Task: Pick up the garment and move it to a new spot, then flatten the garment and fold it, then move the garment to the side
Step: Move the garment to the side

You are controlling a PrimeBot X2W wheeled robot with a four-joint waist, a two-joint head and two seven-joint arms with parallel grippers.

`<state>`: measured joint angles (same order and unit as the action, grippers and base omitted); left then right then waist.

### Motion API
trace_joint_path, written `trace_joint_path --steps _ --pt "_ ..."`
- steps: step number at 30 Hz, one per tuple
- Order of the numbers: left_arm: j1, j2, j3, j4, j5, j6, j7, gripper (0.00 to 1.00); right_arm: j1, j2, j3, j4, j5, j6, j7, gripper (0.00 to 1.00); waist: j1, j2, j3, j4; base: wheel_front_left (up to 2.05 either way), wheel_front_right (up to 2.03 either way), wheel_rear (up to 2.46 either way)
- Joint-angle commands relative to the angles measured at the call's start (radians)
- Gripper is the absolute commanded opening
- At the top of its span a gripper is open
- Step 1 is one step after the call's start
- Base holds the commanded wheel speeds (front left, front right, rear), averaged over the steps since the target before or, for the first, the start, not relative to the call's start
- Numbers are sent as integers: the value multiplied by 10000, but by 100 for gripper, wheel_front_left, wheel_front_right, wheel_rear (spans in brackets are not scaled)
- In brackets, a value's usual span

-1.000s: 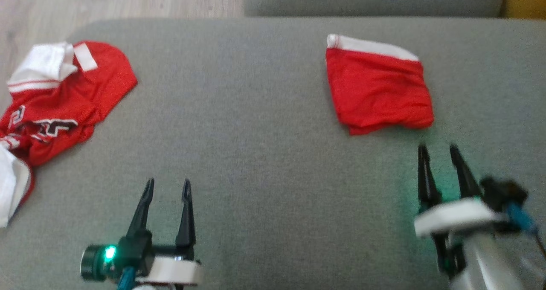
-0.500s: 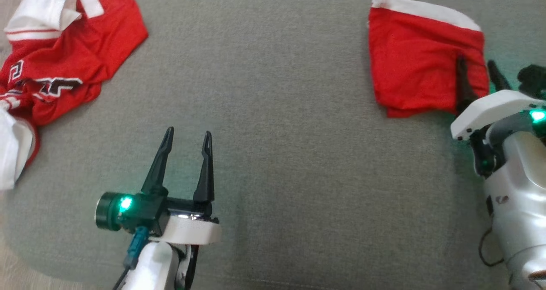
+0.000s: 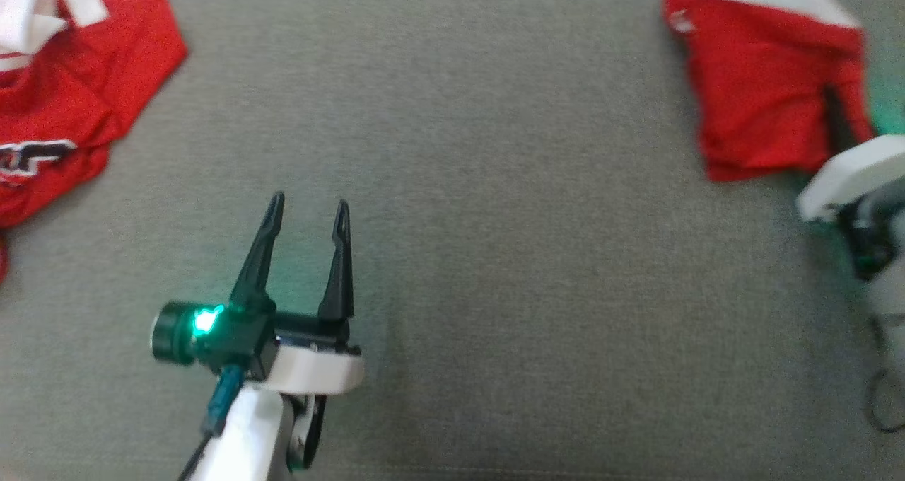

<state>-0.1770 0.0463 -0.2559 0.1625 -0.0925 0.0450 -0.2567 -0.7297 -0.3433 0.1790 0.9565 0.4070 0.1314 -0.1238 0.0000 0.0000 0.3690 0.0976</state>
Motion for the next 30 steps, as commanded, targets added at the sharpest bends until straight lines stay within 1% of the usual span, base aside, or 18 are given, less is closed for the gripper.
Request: trace_joint_path --steps 1,4,7,11,12,14,15,18,20,21,23,24,25,27,30 --pt "-501 40 395 -370 154 -52 -51 100 -220 -551 211 -301 94 -7 -19 0 0 0 449 -432 0 0 0" --pt "-784 40 452 -449 256 -161 -51 100 -208 -1475 238 -404 103 -7 -45 0 0 0 834 -720 0 0 0" --pt "-1046 40 429 -476 342 -287 -51 100 -278 -2304 104 -429 -152 -7 -155 0 0 0 1158 -922 0 0 0" --pt "-1341 40 383 -504 424 -381 -51 100 -417 -3103 -256 -398 -569 -7 -426 0 0 0 1485 -1104 0 0 0" --pt "-1402 40 365 -501 435 -406 -51 100 -510 -3254 -444 -312 -736 -7 -496 2 0 0 1534 -1123 0 0 0" --pt "-1502 40 319 -486 445 -450 -51 100 -710 -3459 -755 -159 -1205 -7 -630 56 0 0 1580 -1135 0 0 0" --pt "-1540 40 286 -472 443 -460 -51 100 -823 -3505 -954 -62 -1438 -7 -681 100 0 0 1576 -1129 0 0 0" --pt "-1606 40 163 -379 389 -475 -51 100 -1072 -3620 -1642 175 -2509 -7 -959 100 0 0 1382 -1023 0 0 0" --pt "-1577 40 126 -338 314 -429 -51 100 -1094 -3443 -2226 130 -3311 -7 -1161 100 0 0 1120 -928 0 0 0" --pt "-1529 40 116 -305 274 -399 -51 100 -1006 -3178 -2463 45 -3616 -7 -1230 100 0 0 917 -874 0 0 0" --pt "-1371 40 107 -223 196 -337 -51 100 -684 -2385 -2773 -250 -3945 -7 -1318 100 0 0 462 -769 0 0 0" --pt "-1267 40 116 -185 161 -293 -51 100 -465 -1934 -2763 -471 -4054 -7 -1343 100 0 0 231 -725 0 0 0" --pt "-1267 40 116 -185 161 -293 -51 100 -465 -1934 -2763 -471 -4054 -7 -1343 100 0 0 231 -725 0 0 0" --pt "-1006 40 173 -75 64 -169 -51 100 136 -1062 -2528 -1108 -4186 -7 -1368 100 0 0 -326 -638 0 0 0" --pt "-540 39 234 152 -144 35 -51 100 1428 220 -2110 -2384 -3856 -7 -1375 100 0 0 -1221 -493 0 0 0"
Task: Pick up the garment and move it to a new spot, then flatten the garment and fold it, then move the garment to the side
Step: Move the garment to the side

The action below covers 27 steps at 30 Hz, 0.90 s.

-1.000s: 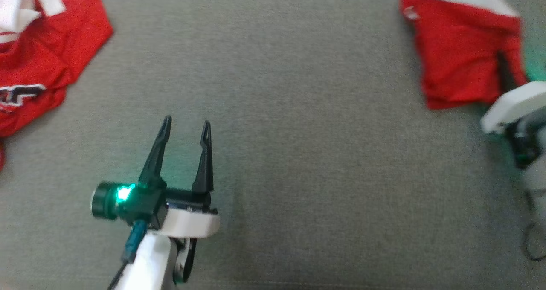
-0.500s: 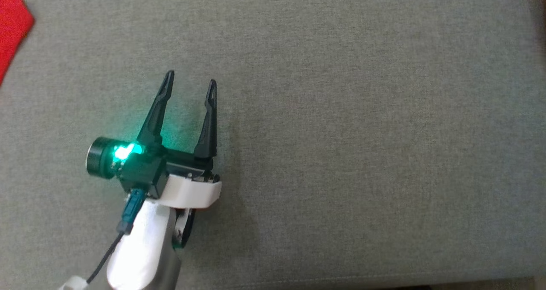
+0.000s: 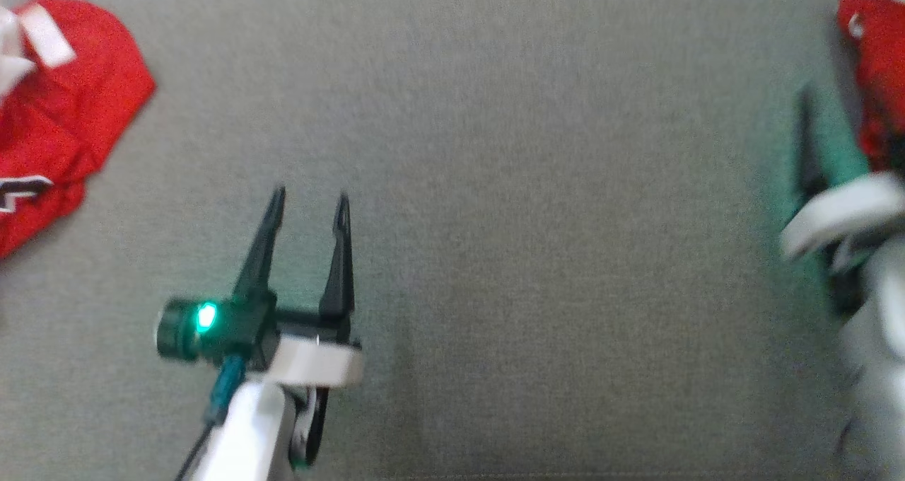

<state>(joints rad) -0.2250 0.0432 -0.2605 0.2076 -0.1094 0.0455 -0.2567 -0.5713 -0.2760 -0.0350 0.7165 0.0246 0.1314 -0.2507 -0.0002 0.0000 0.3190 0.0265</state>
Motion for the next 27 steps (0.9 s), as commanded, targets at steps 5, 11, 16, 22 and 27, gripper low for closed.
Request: trace_joint_path --steps 5,11,16,22,27 --pt "725 70 270 18 -235 288 -51 100 2241 964 1043 -1988 924 -7 -108 100 2 0 -2062 445 0 0 0" --pt "1515 70 400 83 -203 462 -51 100 4185 1784 1533 -3645 1456 -7 -109 100 2 0 -2998 541 0 0 0" --pt "1793 70 473 -57 -140 514 -51 100 5080 2029 1075 -4559 1274 -7 -109 100 2 0 -3154 531 0 0 0" --pt "1863 70 514 -102 -20 518 -51 100 5608 2177 847 -4799 1224 -7 -110 100 2 0 -3172 488 0 0 0" --pt "1880 70 565 -77 29 495 -51 100 5722 2222 825 -4827 1150 -7 -110 100 2 0 -3166 429 0 0 0"
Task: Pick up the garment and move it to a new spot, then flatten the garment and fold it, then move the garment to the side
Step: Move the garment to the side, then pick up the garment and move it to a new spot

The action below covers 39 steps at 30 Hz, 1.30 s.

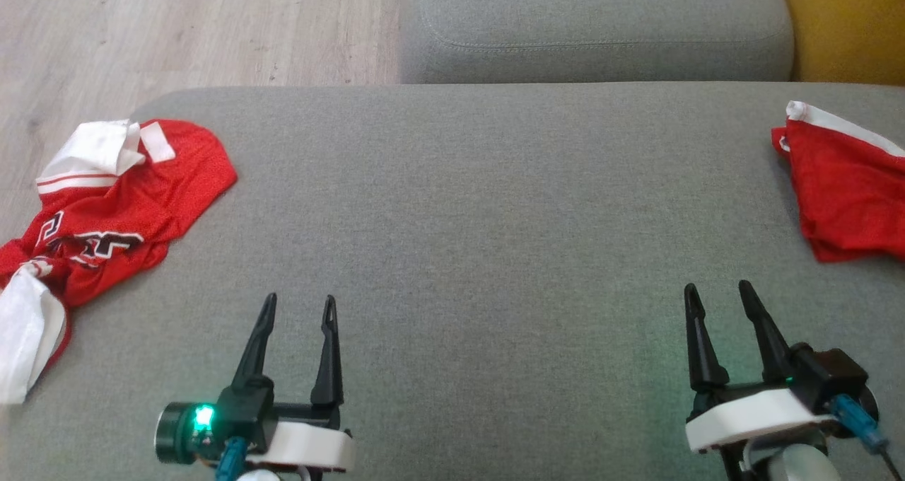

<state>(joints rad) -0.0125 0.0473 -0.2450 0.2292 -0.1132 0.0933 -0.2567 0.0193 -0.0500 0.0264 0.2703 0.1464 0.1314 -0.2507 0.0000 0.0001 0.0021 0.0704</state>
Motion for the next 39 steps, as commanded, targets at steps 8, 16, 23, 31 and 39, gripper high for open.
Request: trace_joint_path --steps 8,16,23,31,39 --pt "-287 30 446 -190 16 7 -51 100 -104 -9 273 -369 -69 -7 -110 100 0 -1 14 17 0 0 0" --pt "-371 30 545 -135 -104 127 -51 100 -76 -5 369 -370 66 -7 -110 100 0 -1 92 712 0 0 0" --pt "-317 30 803 -133 -93 189 -51 100 -164 -4 518 -330 69 -7 -110 100 0 -1 277 2805 0 0 0" --pt "-309 30 1371 -298 -63 161 -51 100 -491 -4 363 -302 -131 -7 -110 100 0 -1 777 4610 0 0 0" --pt "-1038 30 1878 -623 -203 214 -51 100 -1093 -577 589 -65 -341 -7 -110 100 0 -1 1901 4896 0 0 0"
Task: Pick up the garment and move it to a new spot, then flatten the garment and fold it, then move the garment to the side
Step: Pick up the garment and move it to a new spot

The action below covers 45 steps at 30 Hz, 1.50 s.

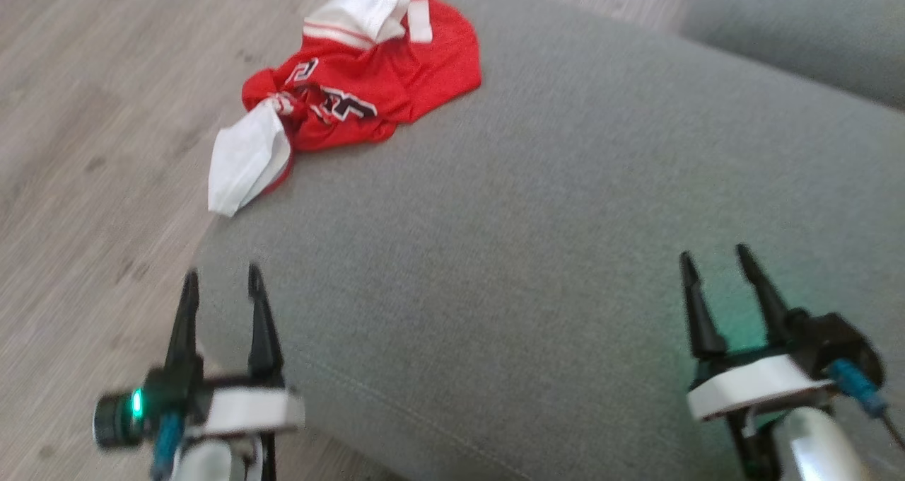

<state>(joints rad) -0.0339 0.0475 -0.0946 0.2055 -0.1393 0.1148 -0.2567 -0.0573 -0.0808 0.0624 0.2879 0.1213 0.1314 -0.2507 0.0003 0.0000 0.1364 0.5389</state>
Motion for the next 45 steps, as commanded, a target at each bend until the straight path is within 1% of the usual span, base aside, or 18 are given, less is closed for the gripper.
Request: trace_joint_path --steps 1,3,5,7,9,13,17,18,21,24,29,31,32,33,34,37,40,45 --pt "-1124 28 387 -350 126 -86 -51 100 -414 -400 220 -250 -122 -7 -110 100 -3 0 785 233 0 0 0" --pt "-1858 46 425 -88 250 -311 -51 100 -579 -702 197 -269 -208 -7 -110 100 -3 0 1205 267 0 0 0" --pt "-2777 143 427 486 340 -593 -51 100 -709 -1032 162 -321 -288 -7 -110 100 -3 0 1619 289 0 0 0" --pt "-3869 290 409 1352 388 -889 -51 100 -779 -1377 123 -405 -361 -7 -110 100 -3 0 1990 289 0 0 0" --pt "-4956 535 473 2450 416 -1075 -51 100 -909 -1700 223 -480 -428 -7 -110 100 -3 0 2319 68 0 0 0" --pt "-7066 1080 815 4977 198 -1212 285 100 -1243 -2219 239 -711 -495 -7 -110 100 -3 0 3018 -541 0 0 0" --pt "-8708 1325 1152 6888 -221 -1363 496 100 -1449 -2812 279 -978 -526 -7 -111 100 -3 0 3800 -1024 0 0 0" --pt "-8708 1325 1152 6888 -221 -1363 496 100 -1449 -2812 279 -978 -526 -7 -111 100 -3 0 3800 -1024 0 0 0" --pt "-9482 1558 1256 8080 -417 -1591 598 100 -1588 -3139 325 -1086 -512 -7 -111 100 -3 0 4289 -1361 0 0 0" --pt "-10043 1822 1360 8984 -587 -1759 556 100 -1766 -3329 343 -1218 -497 -7 -111 100 -3 0 4749 -1650 0 0 0" --pt "-10548 1899 1541 10156 -909 -1823 793 100 -1929 -3517 296 -1413 -532 -7 -111 100 -3 0 5263 -1844 0 0 0" --pt "-10629 1865 1575 10360 -1039 -1954 875 100 -2000 -3546 258 -1444 -554 -7 -111 100 -3 0 5395 -1861 0 0 0" --pt "-10652 1859 1563 10415 -1066 -2002 828 61 -2036 -3545 236 -1434 -562 -7 -111 100 -3 0 5425 -1856 0 0 0" --pt "-10647 1864 1537 10448 -1071 -2043 700 16 -2074 -3529 229 -1415 -578 -7 -111 100 -3 0 5443 -1853 0 0 0" --pt "-10653 1890 1485 10462 -1040 -2071 550 0 -2108 -3493 236 -1379 -594 -7 -111 100 -3 0 5421 -1847 0 0 0" --pt "-10771 2132 1250 10243 -779 -2007 118 0 -2217 -3282 363 -1276 -590 -7 -111 100 -3 0 5141 -1880 0 0 0" --pt "-10839 2412 924 9597 -381 -1957 -32 0 -2322 -2925 512 -1166 -552 -7 -111 100 -3 0 4620 -2021 0 0 0" --pt "-10678 2819 417 7369 376 -1885 -47 0 -2309 -2167 671 -924 -413 -7 -111 100 -3 0 3294 -2452 0 0 0"
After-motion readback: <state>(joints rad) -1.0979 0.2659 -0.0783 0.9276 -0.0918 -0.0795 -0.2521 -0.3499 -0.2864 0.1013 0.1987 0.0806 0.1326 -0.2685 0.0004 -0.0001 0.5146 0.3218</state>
